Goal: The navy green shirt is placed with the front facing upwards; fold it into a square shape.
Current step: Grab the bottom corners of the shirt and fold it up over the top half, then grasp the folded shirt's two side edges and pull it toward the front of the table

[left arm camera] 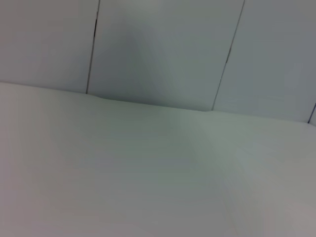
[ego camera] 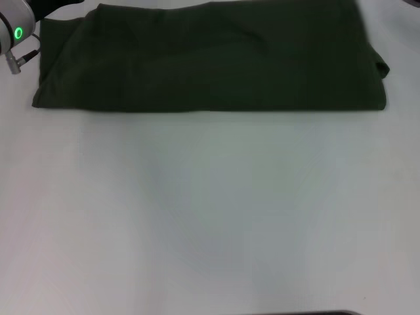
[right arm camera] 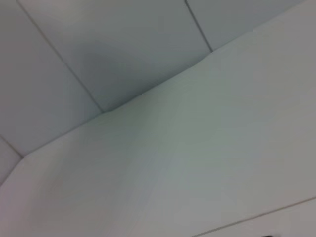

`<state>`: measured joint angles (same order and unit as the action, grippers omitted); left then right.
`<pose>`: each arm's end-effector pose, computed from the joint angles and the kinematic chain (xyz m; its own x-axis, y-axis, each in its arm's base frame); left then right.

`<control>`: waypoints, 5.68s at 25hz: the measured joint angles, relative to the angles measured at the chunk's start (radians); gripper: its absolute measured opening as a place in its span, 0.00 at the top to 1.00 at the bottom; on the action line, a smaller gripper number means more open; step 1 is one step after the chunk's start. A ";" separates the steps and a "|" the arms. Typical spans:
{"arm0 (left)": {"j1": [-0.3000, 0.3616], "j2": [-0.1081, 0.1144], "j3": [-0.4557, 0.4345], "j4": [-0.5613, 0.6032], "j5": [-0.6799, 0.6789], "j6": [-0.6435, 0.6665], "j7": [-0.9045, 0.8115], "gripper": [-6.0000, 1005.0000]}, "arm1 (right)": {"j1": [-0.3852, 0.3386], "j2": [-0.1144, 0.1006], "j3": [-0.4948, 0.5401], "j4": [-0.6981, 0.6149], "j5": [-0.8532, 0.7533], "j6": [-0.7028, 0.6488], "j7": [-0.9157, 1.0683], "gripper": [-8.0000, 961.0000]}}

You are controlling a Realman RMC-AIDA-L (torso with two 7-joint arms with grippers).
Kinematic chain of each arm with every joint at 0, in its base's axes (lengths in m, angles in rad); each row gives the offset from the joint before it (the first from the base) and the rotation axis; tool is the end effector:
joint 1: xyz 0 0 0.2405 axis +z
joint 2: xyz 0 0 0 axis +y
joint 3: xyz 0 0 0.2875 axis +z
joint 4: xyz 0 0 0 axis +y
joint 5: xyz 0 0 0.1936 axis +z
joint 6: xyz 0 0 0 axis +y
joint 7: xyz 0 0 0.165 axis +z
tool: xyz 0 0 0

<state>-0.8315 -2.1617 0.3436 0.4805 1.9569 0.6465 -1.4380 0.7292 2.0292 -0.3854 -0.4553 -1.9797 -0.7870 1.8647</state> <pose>-0.2685 0.4817 -0.0242 0.5766 0.3971 0.7140 0.8169 -0.2659 -0.5118 0.3179 0.4650 0.0235 0.2493 -0.4969 -0.8312 -0.9680 -0.1029 -0.2288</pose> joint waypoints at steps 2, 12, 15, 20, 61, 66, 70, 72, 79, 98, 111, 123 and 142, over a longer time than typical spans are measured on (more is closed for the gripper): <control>0.000 0.000 0.000 -0.001 -0.003 -0.004 0.003 0.60 | -0.003 -0.003 0.001 0.000 0.015 0.013 0.005 0.65; 0.002 0.001 0.000 -0.008 -0.030 -0.002 0.037 0.30 | -0.020 0.000 0.006 -0.007 0.084 0.018 -0.049 0.23; 0.011 0.003 0.000 -0.007 -0.030 0.025 0.038 0.17 | -0.045 0.000 0.000 -0.007 0.144 -0.020 -0.097 0.23; 0.046 0.007 0.001 0.022 -0.025 0.148 0.040 0.08 | -0.083 -0.009 -0.004 -0.007 0.155 -0.111 -0.121 0.23; 0.290 0.002 0.170 0.254 -0.019 0.524 -0.047 0.08 | -0.298 -0.122 -0.167 -0.069 -0.107 -0.461 0.415 0.23; 0.283 0.002 0.170 0.253 -0.021 0.513 -0.045 0.08 | -0.285 -0.110 -0.170 -0.061 -0.125 -0.432 0.412 0.23; 0.282 0.002 0.170 0.252 -0.026 0.498 -0.045 0.08 | -0.270 -0.095 -0.170 -0.060 -0.133 -0.396 0.409 0.23; 0.281 0.002 0.170 0.250 -0.025 0.494 -0.044 0.08 | -0.262 -0.088 -0.170 -0.060 -0.133 -0.381 0.408 0.23; 0.273 0.003 0.173 0.242 -0.021 0.469 -0.043 0.08 | -0.233 -0.071 -0.177 -0.060 -0.134 -0.348 0.407 0.24; 0.265 0.006 0.180 0.242 -0.020 0.449 -0.042 0.09 | -0.212 -0.066 -0.198 -0.033 -0.133 -0.328 0.388 0.32; 0.284 0.010 0.179 0.254 -0.004 0.445 -0.057 0.09 | -0.212 -0.061 -0.191 -0.032 -0.132 -0.331 0.364 0.98; 0.317 0.022 0.181 0.359 0.186 0.506 -0.262 0.09 | -0.217 -0.064 -0.187 -0.036 -0.128 -0.333 0.357 0.98; 0.233 0.085 0.180 0.337 0.505 0.507 -0.623 0.09 | -0.219 -0.066 -0.184 -0.043 -0.126 -0.346 0.353 0.98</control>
<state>-0.5984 -2.0767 0.5233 0.8175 2.4615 1.1540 -2.0606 0.5102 1.9634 -0.5691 -0.4985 -2.1059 -1.1330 2.2180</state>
